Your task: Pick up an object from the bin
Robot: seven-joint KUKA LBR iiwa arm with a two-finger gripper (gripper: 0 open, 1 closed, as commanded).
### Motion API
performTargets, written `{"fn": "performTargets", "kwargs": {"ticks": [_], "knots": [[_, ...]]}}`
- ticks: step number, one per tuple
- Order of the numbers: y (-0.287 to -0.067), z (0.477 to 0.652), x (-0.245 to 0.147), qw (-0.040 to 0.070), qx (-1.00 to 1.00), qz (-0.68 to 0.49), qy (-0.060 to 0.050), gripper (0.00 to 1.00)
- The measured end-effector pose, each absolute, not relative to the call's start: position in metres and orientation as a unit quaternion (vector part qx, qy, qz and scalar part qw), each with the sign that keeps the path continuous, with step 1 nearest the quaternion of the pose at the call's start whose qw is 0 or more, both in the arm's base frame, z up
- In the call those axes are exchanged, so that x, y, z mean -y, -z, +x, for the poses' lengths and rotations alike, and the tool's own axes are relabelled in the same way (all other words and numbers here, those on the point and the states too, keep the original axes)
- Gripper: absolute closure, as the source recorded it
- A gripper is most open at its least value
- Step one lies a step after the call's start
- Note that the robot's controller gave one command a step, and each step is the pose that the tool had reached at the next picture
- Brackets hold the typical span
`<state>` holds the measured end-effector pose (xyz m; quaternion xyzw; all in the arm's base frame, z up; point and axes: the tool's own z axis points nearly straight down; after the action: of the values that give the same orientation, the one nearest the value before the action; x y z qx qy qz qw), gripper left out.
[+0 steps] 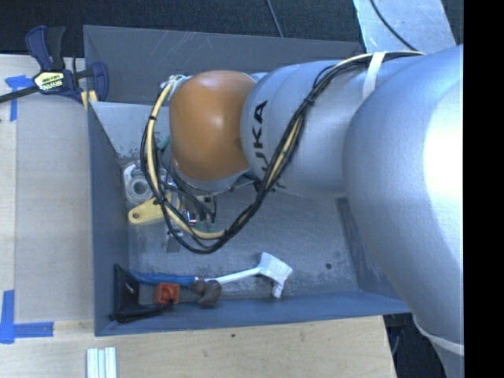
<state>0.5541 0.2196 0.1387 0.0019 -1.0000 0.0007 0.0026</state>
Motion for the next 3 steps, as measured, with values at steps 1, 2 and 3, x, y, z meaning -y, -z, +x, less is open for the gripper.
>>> {"fn": "performTargets", "kwargs": {"ticks": [1,2,3], "knots": [[-0.144,0.556,-0.219,-0.001,1.000,0.000,0.000,0.00],[-0.072,0.604,-0.213,-0.003,0.980,0.199,0.001,0.00],[-0.072,0.600,-0.223,-0.003,0.987,0.162,-0.001,0.00]]}}
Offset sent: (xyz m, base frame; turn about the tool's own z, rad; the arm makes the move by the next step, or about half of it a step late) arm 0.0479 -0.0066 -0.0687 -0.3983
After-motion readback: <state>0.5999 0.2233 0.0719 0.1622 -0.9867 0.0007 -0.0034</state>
